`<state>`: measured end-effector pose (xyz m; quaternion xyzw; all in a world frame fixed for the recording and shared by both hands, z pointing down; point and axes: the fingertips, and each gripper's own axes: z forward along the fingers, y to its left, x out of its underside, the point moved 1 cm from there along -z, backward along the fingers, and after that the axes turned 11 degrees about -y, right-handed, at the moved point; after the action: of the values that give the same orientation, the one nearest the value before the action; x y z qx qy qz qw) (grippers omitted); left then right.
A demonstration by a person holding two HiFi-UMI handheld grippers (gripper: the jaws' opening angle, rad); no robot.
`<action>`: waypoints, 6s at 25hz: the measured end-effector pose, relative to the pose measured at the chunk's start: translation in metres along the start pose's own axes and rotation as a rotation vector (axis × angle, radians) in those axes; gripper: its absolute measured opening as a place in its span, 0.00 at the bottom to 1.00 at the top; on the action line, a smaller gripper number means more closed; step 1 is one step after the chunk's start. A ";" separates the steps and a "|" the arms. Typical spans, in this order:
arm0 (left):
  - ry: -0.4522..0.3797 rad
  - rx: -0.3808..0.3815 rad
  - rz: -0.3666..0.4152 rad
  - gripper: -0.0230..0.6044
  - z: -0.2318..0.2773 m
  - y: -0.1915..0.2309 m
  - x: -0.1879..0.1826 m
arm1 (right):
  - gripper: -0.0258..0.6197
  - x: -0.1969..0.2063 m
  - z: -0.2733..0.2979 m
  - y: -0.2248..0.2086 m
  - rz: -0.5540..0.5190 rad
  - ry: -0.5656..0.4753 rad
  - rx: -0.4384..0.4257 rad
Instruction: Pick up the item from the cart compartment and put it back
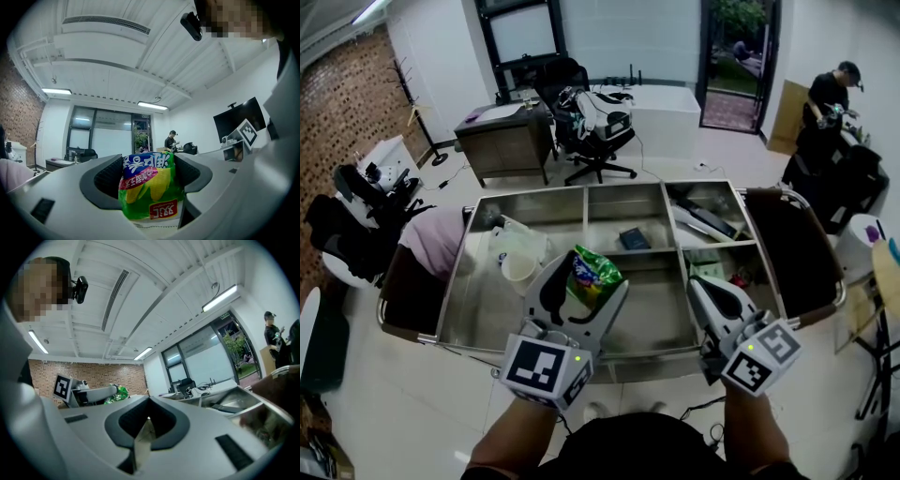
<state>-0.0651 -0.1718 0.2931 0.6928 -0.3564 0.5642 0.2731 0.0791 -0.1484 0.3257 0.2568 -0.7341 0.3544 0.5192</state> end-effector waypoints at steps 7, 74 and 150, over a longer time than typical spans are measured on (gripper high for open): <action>0.139 0.081 0.076 0.58 0.042 -0.012 0.032 | 0.06 -0.001 -0.003 -0.003 -0.001 -0.003 0.011; 0.454 0.107 0.001 0.04 0.071 0.003 0.123 | 0.06 -0.004 -0.003 -0.007 0.001 -0.008 0.005; 0.022 -0.088 -0.055 0.04 -0.054 0.029 0.030 | 0.06 0.018 0.000 0.004 -0.093 0.045 0.044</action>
<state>-0.1171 -0.1525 0.3331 0.6834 -0.3585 0.5480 0.3227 0.0699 -0.1464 0.3421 0.2938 -0.7018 0.3515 0.5456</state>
